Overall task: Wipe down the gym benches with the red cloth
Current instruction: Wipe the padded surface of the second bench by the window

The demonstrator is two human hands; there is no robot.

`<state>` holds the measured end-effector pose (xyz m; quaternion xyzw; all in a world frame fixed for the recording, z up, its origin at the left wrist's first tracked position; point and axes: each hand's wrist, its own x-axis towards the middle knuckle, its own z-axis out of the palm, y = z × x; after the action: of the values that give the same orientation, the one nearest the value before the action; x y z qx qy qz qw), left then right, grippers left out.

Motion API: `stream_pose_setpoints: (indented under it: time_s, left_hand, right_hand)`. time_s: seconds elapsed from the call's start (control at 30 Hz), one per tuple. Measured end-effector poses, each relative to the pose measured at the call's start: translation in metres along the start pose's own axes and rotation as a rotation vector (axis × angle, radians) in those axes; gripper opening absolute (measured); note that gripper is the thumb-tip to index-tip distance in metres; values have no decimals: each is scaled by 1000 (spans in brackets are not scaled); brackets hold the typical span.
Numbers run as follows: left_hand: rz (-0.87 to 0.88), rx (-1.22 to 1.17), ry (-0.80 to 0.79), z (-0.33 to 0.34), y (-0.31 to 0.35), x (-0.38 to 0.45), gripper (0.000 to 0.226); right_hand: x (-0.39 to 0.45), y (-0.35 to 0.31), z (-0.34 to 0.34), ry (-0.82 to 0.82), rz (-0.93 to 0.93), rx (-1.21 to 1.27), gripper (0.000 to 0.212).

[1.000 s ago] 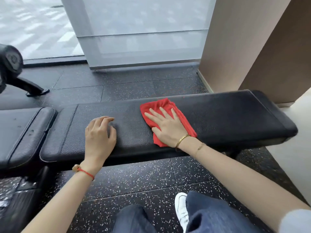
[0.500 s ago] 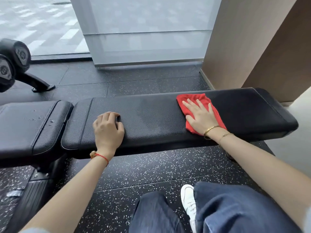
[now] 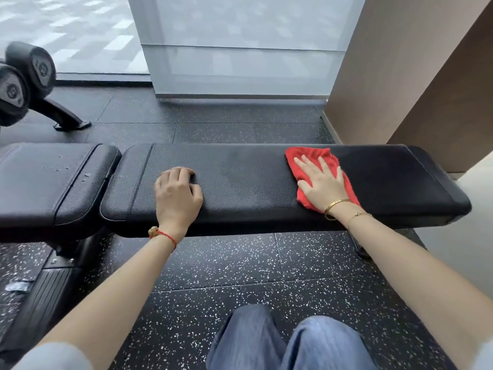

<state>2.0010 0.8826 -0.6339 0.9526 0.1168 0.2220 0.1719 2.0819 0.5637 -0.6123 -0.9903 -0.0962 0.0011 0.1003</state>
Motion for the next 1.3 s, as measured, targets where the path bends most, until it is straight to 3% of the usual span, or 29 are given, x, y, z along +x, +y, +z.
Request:
stream_pose_setpoints:
  time_s: [0.2,0.33,0.53,0.7,0.9,1.1,1.3]
  left_hand:
    - [-6,11,27,3,2,1,27]
    - [-13,4,63,6,4,1,22]
    - [-9,10,71,8,2,3,21]
    - [2,20,54,5,1,4,27]
    - [-3,21,40,4,2,3,30]
    - [10,-3,41,3,-3,5,28]
    - [7,-37,42,2,-8,7,25]
  right_hand:
    - [17,1,4,-43,-43,-3,59]
    - [47,-33,8,-73,-118,6,58]
    - [46,-97,21,-120,-391,-16,60]
    - [23,-82,22,-103,-598,-25,63]
    - [43,-81,22,-73,-547,-7,61]
    - [74,-136,30,-104,-367,15,58]
    - [47,-181,41,-84,-400,15,58]
